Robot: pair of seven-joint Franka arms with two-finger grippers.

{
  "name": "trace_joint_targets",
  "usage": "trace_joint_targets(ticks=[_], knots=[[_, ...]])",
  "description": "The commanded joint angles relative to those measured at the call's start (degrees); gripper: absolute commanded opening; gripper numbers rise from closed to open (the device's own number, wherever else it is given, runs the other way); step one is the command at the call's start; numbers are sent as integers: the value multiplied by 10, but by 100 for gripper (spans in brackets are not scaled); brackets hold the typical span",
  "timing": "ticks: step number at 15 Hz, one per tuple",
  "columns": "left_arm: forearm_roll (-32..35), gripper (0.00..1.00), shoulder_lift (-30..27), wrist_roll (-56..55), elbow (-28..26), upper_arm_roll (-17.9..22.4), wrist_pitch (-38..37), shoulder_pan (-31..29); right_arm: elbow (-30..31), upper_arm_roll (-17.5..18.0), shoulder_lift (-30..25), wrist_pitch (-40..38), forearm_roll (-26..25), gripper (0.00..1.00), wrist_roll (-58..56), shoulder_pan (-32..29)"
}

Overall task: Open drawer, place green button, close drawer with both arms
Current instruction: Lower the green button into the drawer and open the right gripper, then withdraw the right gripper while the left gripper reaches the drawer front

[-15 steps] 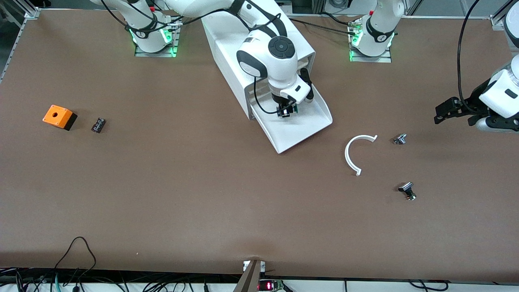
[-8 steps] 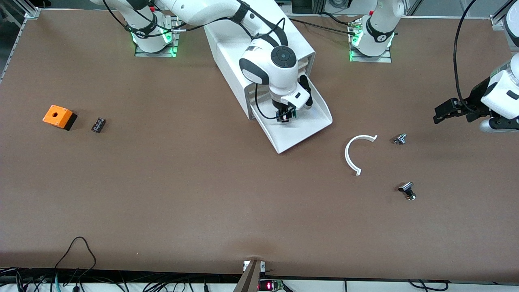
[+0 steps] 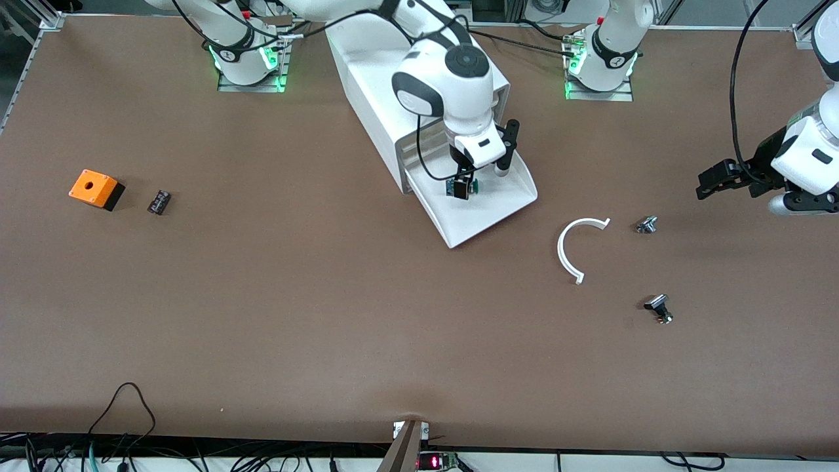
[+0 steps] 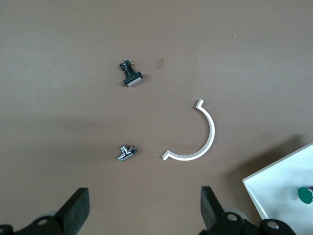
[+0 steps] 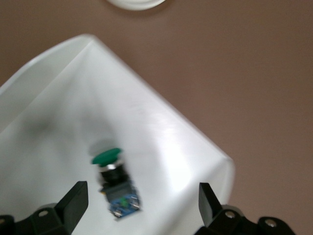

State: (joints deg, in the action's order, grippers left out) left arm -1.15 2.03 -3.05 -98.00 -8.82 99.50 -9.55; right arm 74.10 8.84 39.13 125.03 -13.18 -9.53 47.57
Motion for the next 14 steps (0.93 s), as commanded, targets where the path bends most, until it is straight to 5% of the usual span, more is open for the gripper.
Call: trace_joint_targets(ticks=[1, 7, 11, 14], knots=[[8, 100, 12, -6, 25, 4, -17, 13, 12, -11, -66, -14, 0, 100, 22, -57], [-44, 100, 41, -76, 19, -12, -6, 40, 39, -16, -111, -37, 46, 100, 118, -190], [-48, 100, 82, -163, -2, -38, 72, 73, 63, -31, -108, -39, 45, 100, 340, -236], [-48, 100, 119, -236, -55, -47, 198, 108, 100, -31, -114, -46, 47, 100, 417, -287]])
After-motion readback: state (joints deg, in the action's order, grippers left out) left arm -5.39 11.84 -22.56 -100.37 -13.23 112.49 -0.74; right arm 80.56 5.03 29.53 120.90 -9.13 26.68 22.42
